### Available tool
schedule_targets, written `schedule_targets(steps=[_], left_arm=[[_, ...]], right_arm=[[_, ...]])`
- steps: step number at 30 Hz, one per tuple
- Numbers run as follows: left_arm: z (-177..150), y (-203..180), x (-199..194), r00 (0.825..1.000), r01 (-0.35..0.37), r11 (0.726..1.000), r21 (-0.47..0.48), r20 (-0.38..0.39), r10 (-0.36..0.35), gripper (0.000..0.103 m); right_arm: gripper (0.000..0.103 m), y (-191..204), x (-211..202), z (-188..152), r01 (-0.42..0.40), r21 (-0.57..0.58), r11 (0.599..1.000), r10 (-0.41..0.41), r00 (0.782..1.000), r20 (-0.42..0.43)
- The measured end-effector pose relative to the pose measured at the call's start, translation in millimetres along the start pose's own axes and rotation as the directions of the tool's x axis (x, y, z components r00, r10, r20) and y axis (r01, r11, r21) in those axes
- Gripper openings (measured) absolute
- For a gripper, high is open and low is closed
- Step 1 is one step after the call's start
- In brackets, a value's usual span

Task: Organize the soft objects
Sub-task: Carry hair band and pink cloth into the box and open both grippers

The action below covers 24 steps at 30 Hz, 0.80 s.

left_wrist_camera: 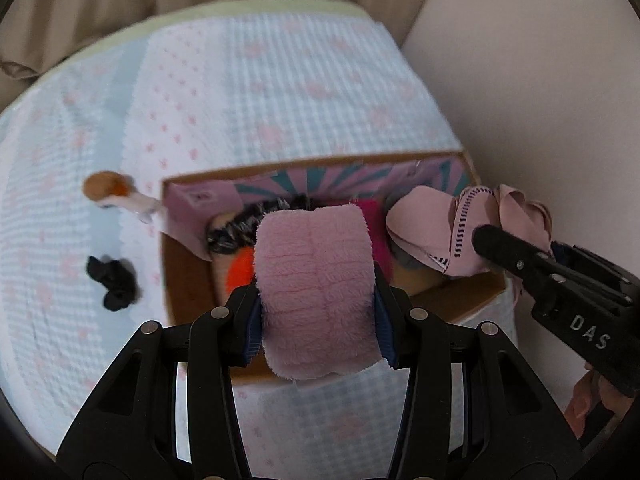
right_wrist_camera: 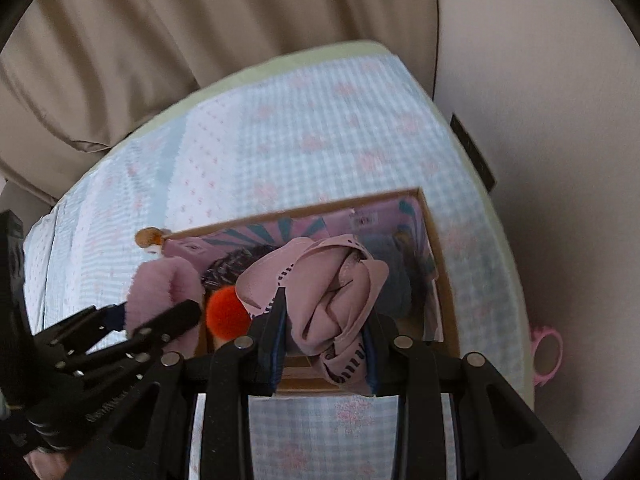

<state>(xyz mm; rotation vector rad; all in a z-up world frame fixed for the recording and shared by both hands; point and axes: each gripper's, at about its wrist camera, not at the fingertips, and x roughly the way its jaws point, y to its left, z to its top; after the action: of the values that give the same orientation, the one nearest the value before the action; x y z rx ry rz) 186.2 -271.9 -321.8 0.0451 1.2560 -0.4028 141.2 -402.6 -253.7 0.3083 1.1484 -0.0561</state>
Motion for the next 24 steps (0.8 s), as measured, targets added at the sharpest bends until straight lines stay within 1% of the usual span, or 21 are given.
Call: schedule_targets(steps=[5, 7, 9, 10, 11, 12, 13, 14, 15, 16, 20, 24], left_arm=[[-1.0, 1.5, 38.3, 0.998, -0.001, 1.0, 0.011, -0.067, 0.002, 0.042], [-2.0, 2.8, 42.2, 0.997, 0.002, 1.0, 0.013, -0.082, -0.001, 0.042], [-0.8, 2.2, 42.4, 0.996, -0.006, 1.0, 0.024, -0.089, 0.008, 0.046], [-0.2, 1.4, 42.6, 0.995, -0.013, 0.999, 0.036, -0.096, 0.016, 0.059], [-0.2, 1.0, 42.2, 0.995, -0.024, 0.999, 0.045, -0.1, 0.029, 0.086], [0.3, 1.2, 40.4, 0.995, -0.034, 0.998, 0.051, -0.096, 0.038, 0.098], [-1.3, 2.7, 37.0, 0.996, -0.038, 0.998, 0.056, -0.081, 0.043, 0.103], [-1.7, 5.0, 35.4, 0.997, -0.032, 0.998, 0.059, -0.072, 0.036, 0.103], [-3.2, 7.3, 34.5, 0.996, -0.024, 0.998, 0.064, -0.079, 0.029, 0.103], [-5.2, 9.2, 34.5, 0.996, -0.023, 0.998, 0.065, -0.089, 0.029, 0.103], [-12.7, 20.1, 28.1, 0.995, -0.034, 0.999, 0.035, -0.088, 0.037, 0.103], [-13.8, 23.2, 16.2, 0.997, -0.039, 0.999, 0.026, -0.07, 0.041, 0.103]], right_arm=[[0.029, -7.3, 31.3, 0.3, -0.013, 0.044, 0.999, 0.016, 0.998, -0.055], [0.029, -8.9, 37.5, 0.9, -0.022, 0.068, 0.997, 0.027, 0.997, -0.067], [0.029, -8.7, 42.0, 2.3, -0.03, 0.089, 0.996, 0.037, 0.997, -0.071], [0.033, -9.6, 44.4, 2.8, -0.044, 0.1, 0.994, 0.052, 0.996, -0.078], [0.049, -10.8, 46.2, 3.4, -0.057, 0.109, 0.992, 0.066, 0.994, -0.085], [0.058, -12.0, 46.9, 3.1, -0.065, 0.117, 0.991, 0.075, 0.993, -0.086], [0.077, -13.9, 46.2, 1.9, -0.068, 0.127, 0.99, 0.078, 0.994, -0.078], [0.095, -15.1, 45.6, 1.3, -0.069, 0.128, 0.989, 0.078, 0.994, -0.073], [0.101, -16.3, 44.4, 0.0, -0.068, 0.126, 0.99, 0.077, 0.995, -0.068], [0.102, -16.9, 43.5, -0.6, -0.064, 0.124, 0.99, 0.072, 0.995, -0.065], [0.102, -21.6, 40.6, -4.7, -0.044, 0.121, 0.992, 0.051, 0.997, -0.055], [0.102, -24.1, 31.6, -5.6, -0.037, 0.136, 0.99, 0.041, 0.999, -0.031]])
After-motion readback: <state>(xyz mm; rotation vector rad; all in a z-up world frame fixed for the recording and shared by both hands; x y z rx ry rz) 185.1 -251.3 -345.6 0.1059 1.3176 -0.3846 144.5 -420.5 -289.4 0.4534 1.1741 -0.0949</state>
